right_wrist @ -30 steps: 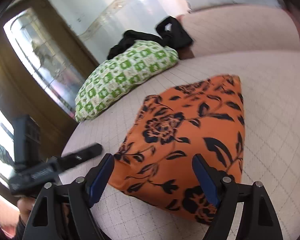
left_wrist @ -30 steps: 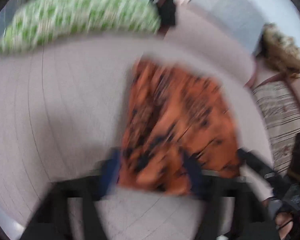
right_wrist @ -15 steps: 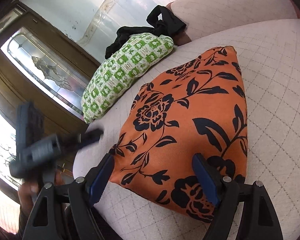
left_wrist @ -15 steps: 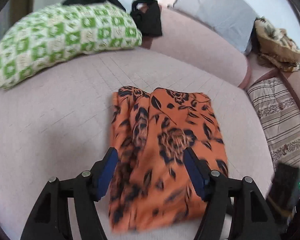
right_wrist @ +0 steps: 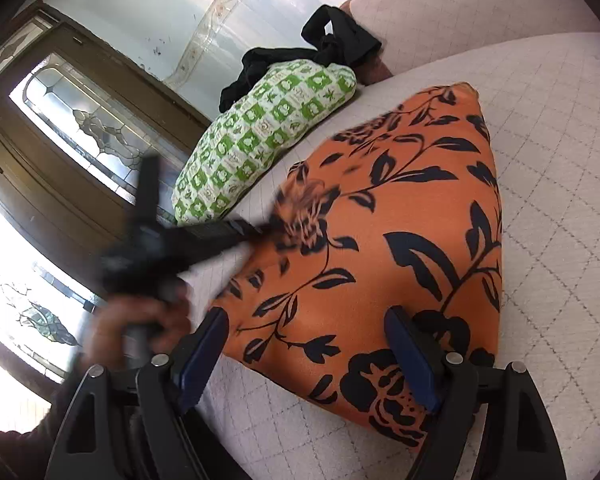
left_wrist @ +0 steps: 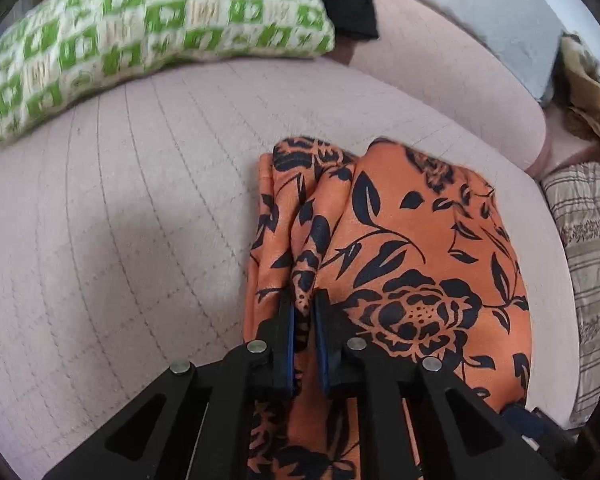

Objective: Fold small clothes

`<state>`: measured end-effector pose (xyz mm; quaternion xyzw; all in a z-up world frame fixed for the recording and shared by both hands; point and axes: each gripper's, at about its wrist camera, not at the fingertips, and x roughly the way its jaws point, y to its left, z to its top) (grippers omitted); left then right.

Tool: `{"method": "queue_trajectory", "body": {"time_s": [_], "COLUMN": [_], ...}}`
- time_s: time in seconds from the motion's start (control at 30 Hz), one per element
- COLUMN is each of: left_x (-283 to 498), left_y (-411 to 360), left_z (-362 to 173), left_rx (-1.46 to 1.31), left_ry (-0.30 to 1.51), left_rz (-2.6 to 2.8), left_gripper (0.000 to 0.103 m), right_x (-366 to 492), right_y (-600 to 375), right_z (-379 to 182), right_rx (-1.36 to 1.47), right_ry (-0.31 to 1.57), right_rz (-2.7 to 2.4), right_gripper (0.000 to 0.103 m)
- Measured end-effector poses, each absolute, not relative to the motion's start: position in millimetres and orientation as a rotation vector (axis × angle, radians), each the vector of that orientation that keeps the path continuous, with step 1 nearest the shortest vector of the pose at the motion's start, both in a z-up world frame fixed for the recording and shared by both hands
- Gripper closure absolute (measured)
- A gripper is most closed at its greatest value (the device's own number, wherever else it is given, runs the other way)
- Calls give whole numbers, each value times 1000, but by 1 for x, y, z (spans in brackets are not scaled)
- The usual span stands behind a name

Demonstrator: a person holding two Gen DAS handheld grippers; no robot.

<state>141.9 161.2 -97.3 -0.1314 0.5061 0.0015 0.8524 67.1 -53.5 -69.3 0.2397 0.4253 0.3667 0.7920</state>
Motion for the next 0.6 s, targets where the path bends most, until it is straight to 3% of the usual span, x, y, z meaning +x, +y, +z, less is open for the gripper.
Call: {"method": "queue_trajectory", "body": {"time_s": [0.3, 0.4, 0.6], "left_x": [123, 99, 86], "left_y": [153, 138, 115], "left_z": [-60, -41, -77], "left_rx": [-268, -228, -142], "left_ry": [981, 913, 1004], "left_rz": [-14, -52, -56], "left_gripper": [83, 72, 69], "right_x": [64, 70, 99], "right_y": [-83, -113, -134], "right_z": [-41, -48, -111], "right_rx": [598, 681, 887], "right_ry": [871, 872, 1123], "right_rz": [778, 732, 681], "right_gripper": [20, 20, 20]}}
